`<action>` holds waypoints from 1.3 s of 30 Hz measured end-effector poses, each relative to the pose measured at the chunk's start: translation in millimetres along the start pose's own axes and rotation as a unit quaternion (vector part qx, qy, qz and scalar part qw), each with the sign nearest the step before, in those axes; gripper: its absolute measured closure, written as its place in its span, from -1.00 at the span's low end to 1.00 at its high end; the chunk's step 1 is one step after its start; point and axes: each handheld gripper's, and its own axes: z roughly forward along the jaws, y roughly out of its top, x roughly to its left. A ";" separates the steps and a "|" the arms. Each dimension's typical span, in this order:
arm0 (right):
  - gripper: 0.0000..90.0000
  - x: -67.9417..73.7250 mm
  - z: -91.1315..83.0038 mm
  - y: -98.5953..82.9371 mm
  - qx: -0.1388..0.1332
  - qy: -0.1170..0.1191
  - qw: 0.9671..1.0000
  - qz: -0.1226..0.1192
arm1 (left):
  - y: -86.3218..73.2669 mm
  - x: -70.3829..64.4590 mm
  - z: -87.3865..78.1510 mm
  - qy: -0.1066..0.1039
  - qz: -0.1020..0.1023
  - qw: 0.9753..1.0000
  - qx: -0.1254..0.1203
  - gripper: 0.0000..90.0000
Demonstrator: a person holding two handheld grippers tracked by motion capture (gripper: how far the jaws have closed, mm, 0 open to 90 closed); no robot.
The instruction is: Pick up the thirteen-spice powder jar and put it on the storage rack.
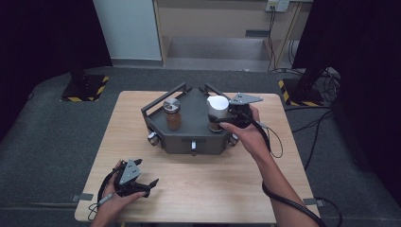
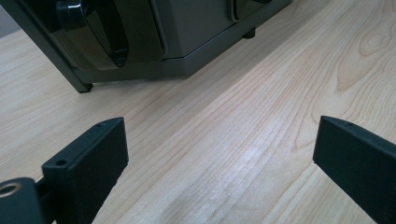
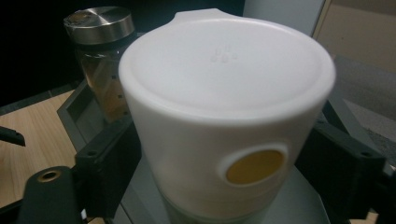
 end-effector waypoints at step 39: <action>-0.96 8.3 -50.1 -12.3 -0.017 0.003 1.000 -0.021 | 0.8 -1.8 -0.3 0.004 0.003 1.000 0.002 -0.95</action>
